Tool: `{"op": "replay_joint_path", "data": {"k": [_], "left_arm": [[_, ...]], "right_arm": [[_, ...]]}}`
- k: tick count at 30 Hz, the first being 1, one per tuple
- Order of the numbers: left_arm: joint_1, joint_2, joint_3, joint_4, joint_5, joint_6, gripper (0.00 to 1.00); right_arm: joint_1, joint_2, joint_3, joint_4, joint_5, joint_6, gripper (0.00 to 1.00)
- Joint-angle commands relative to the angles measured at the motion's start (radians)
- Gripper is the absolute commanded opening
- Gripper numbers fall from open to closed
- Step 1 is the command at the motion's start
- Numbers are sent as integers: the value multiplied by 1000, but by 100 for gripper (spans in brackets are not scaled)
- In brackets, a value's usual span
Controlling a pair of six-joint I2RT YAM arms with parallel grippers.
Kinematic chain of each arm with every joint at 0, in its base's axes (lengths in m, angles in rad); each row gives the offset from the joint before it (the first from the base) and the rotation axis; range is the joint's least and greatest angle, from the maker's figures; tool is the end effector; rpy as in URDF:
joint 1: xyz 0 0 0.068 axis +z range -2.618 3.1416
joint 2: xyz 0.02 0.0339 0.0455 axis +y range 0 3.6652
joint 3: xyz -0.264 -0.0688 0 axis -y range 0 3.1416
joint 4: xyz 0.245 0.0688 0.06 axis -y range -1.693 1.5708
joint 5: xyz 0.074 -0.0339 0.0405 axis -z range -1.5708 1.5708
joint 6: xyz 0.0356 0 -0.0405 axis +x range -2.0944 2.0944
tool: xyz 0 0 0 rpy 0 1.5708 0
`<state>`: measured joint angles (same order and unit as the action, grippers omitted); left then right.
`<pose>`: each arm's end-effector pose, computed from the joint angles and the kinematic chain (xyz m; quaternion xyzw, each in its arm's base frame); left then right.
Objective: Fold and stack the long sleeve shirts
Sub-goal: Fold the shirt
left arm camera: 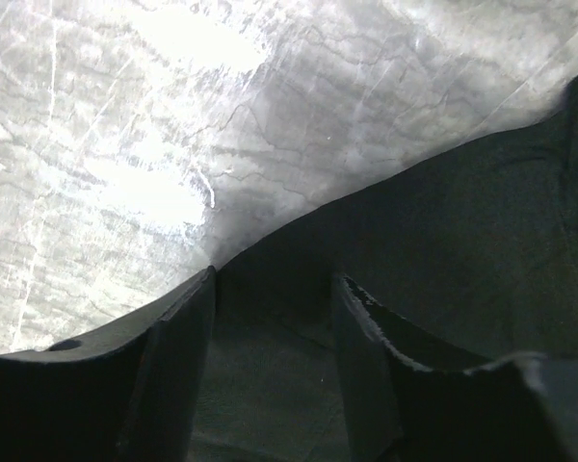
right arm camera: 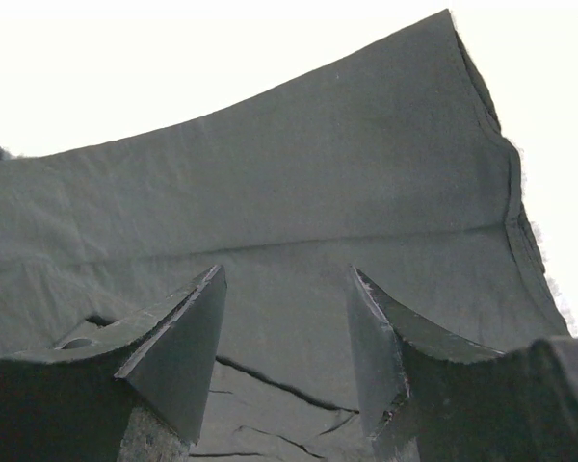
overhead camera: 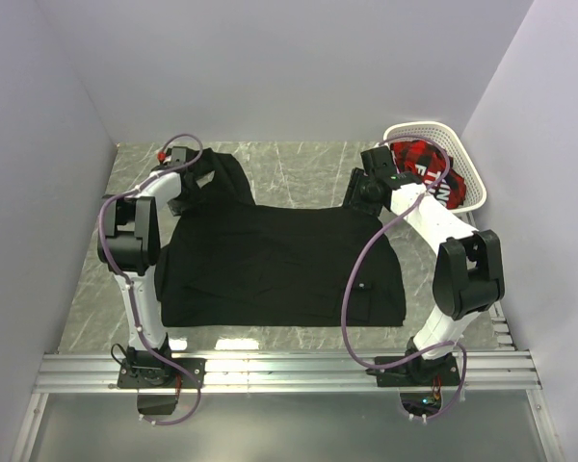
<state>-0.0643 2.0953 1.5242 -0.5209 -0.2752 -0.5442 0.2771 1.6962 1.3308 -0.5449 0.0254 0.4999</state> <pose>0.4403 -0.0187 0.1640 -0.2603 0.9270 0.0568 0.2640 0.3566 0.1005 0.2574 0.1092 0.9396 0.1117 0.3046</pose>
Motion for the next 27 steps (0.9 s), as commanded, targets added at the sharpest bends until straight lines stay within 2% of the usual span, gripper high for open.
{"op": "replay_joint_path", "data": {"k": [1, 6, 7, 13, 18, 21, 22, 27], "left_arm": [[-3, 63, 2, -79, -13, 35, 55], [-3, 77, 1, -76, -22, 41, 42], [-3, 77, -4, -74, -21, 43, 36], [-3, 66, -39, -45, -13, 58, 31], [-3, 51, -55, -33, -22, 66, 37], [-3, 52, -53, -33, -22, 66, 44], [-3, 51, -53, -28, -22, 67, 49], [4, 49, -36, -28, 13, 66, 56]], "right_arm": [[-9, 11, 13, 31, 1, 5, 59], [-10, 28, 21, 49, 5, 20, 59], [-10, 40, 30, 48, 8, 20, 59], [-35, 147, 140, 30, 70, 37, 58], [-73, 249, 255, -26, 102, 42, 57], [-93, 309, 338, -70, 136, 51, 57], [-96, 336, 352, -78, 149, 54, 57], [-119, 428, 438, -150, 119, 84, 57]]}}
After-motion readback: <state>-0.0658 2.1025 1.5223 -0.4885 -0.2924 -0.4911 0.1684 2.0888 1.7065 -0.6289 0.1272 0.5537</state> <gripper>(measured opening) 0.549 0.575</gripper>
